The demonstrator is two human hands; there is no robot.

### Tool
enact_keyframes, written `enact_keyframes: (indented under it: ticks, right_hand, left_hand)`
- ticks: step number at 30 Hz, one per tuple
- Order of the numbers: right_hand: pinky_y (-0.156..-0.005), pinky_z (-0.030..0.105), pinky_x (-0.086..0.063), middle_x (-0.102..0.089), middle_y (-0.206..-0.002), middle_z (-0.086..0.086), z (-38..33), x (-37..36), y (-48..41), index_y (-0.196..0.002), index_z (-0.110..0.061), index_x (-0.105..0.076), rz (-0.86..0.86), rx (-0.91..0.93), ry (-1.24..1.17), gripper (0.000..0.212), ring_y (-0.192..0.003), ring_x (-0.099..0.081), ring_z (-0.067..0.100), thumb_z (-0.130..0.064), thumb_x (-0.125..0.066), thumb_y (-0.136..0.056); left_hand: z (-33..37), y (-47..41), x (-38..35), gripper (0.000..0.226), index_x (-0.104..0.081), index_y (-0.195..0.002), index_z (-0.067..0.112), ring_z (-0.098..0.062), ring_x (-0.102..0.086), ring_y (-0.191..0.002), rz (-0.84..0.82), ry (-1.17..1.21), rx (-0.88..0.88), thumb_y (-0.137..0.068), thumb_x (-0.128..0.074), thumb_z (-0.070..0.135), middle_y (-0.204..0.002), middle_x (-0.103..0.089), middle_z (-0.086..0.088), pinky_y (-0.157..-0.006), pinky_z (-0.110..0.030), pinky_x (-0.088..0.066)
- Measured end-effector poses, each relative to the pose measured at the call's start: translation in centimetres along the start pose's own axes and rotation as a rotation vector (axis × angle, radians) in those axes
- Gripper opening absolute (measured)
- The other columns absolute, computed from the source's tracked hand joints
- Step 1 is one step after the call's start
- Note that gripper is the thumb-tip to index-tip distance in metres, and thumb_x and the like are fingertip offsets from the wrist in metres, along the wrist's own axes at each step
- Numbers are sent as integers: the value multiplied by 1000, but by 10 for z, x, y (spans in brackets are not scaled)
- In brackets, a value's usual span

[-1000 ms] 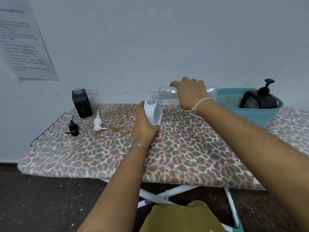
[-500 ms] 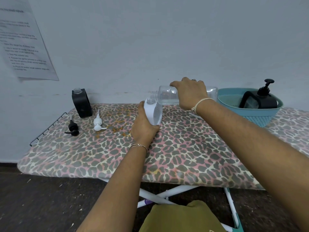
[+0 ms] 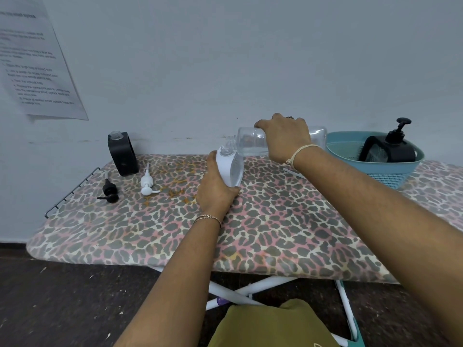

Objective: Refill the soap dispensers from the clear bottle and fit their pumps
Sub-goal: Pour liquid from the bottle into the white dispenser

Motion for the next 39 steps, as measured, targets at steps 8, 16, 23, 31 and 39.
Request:
enact_keyframes:
  ticks: [8, 16, 23, 31, 39]
  right_hand:
    - [-89, 39, -40, -55, -114, 8, 2, -6, 1, -139, -28, -42, -28, -4, -55, 65, -105, -56, 32, -5, -57, -80]
    - [-72, 33, -35, -51, -92, 1, 5, -23, 10, -139, -25, -38, -67, -31, -151, 71, -91, -58, 27, -9, -65, -75]
    - [-72, 33, -44, -62, -116, 3, 17, -43, 21, -138, -24, -38, -74, -117, -337, 70, -100, -61, 28, -14, -64, -74]
    - [-79, 35, -49, -62, -120, -1, 46, -59, 29, -128, -21, -44, 161, -314, -639, 67, -104, -61, 25, -43, -74, -72]
    - [-87, 34, -51, -61, -123, -5, 47, -77, 36, -124, -21, -46, 279, -507, -953, 71, -106, -60, 17, -32, -83, -64]
  left_hand:
    - [1, -1, 2, 97, -20, -141, 36, -24, -58, -83, -15, 6, -16, -66, -81, 26, -110, -62, -1, -68, -43, -56]
    - [0, -1, 2, 100, -18, -141, 36, -28, -63, -92, -21, 8, -35, -65, -82, 28, -116, -61, -3, -70, -43, -56]
    - [-3, -8, 4, 99, -23, -142, 31, -23, -54, -94, -89, 71, -118, -65, -83, 19, -121, -55, -2, -69, -35, -50]
    - [-9, -20, 9, 99, -26, -143, 25, -19, -51, -102, -255, 205, -158, -65, -85, 6, -120, -44, 4, -76, -29, -44]
    - [-15, -29, 10, 101, -24, -144, 25, -20, -50, -108, -361, 220, -179, -66, -85, 4, -128, -44, 2, -71, -20, -47]
Point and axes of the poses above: each hand's wrist, its own y-axis away from the middle knuckle, its own x-axis out of the back of the hand, z = x × y, the point moved 5 cm from there along -y, towards the middle knuckle
